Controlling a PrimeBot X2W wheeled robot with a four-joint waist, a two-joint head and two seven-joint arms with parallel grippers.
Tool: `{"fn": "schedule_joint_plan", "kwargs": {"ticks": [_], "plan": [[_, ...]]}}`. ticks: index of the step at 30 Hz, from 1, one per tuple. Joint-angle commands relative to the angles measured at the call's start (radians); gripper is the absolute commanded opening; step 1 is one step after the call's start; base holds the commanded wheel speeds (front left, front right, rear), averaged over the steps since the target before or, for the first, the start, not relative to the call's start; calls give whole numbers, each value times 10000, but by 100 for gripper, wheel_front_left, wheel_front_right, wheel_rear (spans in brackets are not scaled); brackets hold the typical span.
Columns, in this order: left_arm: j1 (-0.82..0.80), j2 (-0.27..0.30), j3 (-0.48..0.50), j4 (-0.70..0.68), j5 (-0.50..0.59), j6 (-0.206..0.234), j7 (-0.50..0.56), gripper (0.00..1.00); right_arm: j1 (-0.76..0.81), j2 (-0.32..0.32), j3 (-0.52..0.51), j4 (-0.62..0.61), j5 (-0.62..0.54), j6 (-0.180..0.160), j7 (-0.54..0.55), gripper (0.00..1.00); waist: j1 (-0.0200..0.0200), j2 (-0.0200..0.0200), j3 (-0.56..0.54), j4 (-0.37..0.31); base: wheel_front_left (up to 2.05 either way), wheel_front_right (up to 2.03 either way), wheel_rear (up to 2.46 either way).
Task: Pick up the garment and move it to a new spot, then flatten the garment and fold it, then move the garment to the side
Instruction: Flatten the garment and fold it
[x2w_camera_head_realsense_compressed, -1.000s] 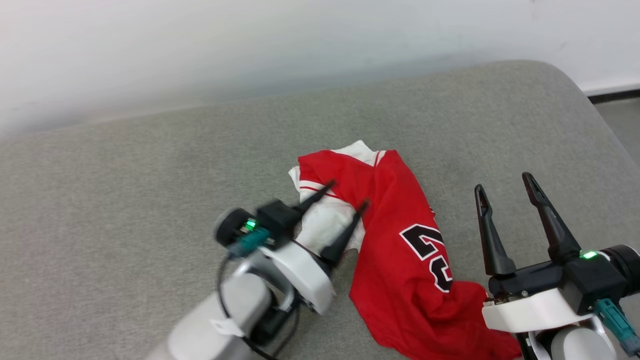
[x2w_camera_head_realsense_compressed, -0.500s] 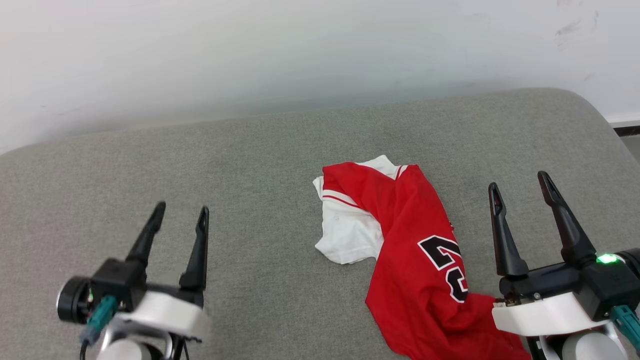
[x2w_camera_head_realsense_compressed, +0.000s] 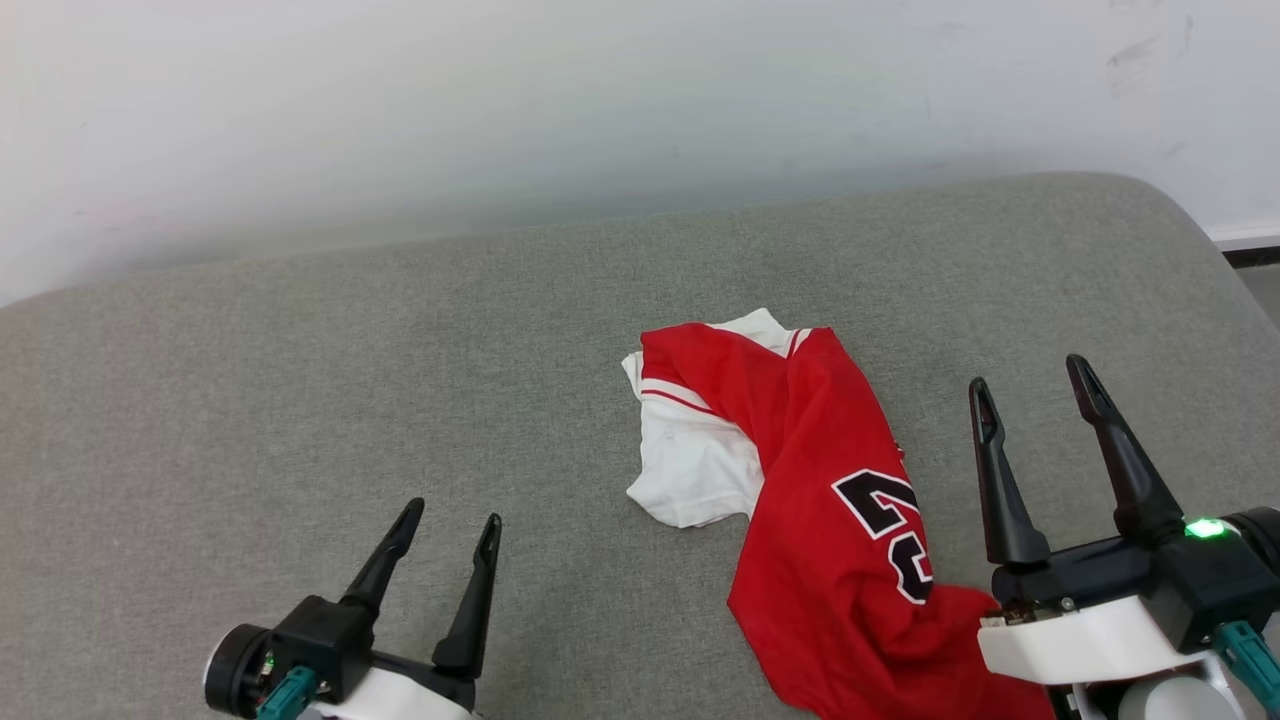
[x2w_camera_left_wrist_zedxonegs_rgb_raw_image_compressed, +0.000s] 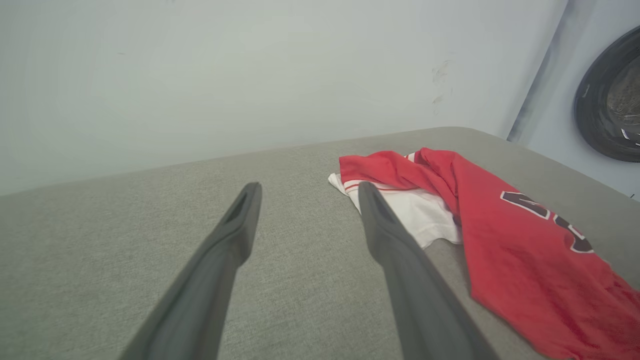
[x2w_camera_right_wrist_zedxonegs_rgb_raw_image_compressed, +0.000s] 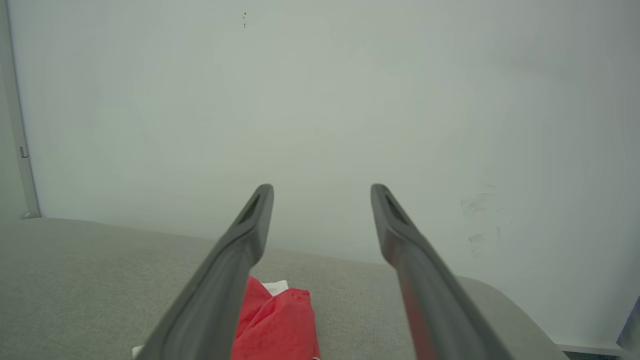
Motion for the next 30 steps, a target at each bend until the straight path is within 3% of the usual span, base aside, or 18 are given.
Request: {"fn": "schedule_joint_plan", "kwargs": {"ticks": [1, 5, 9, 16, 20, 25, 30], "plan": [[-105, -40, -84, 108, 25, -136, -26, 100, 155, 17, 47, 0, 71, -7, -20, 100, 0, 0, 11, -19, 0, 0, 0], [-609, -89, -370, 179, -100, -470, 386, 100, 67, 21, 157, 1, 7, -7, -20, 100, 0, 0, 222, -104, 0, 0, 0], [-1526, -189, -653, -126, -309, -721, 1564, 100, -43, 25, 111, -16, 99, -7, -20, 100, 0, 0, 623, -150, 0, 0, 0], [-3380, -171, -1670, -70, -930, -1139, 5681, 100, -358, 31, 325, -12, 88, -5, -20, 100, 0, 0, 1458, -371, 0, 0, 0], [-4173, -120, -2066, 198, -1056, -1214, 7283, 100, -566, 32, 515, -12, 229, -7, -20, 100, 0, 0, 1831, -661, 0, 0, 0], [-5081, -133, -2339, 782, -1220, -1306, 8454, 100, -712, 31, 661, -18, 449, -5, -20, 100, 0, 0, 2267, -973, 0, 0, 0], [-5705, -66, -2546, 1602, -889, -1222, 8915, 100, -886, 34, 676, -50, 625, -5, -20, 100, 0, 0, 2635, -1203, 0, 0, 0]]}}
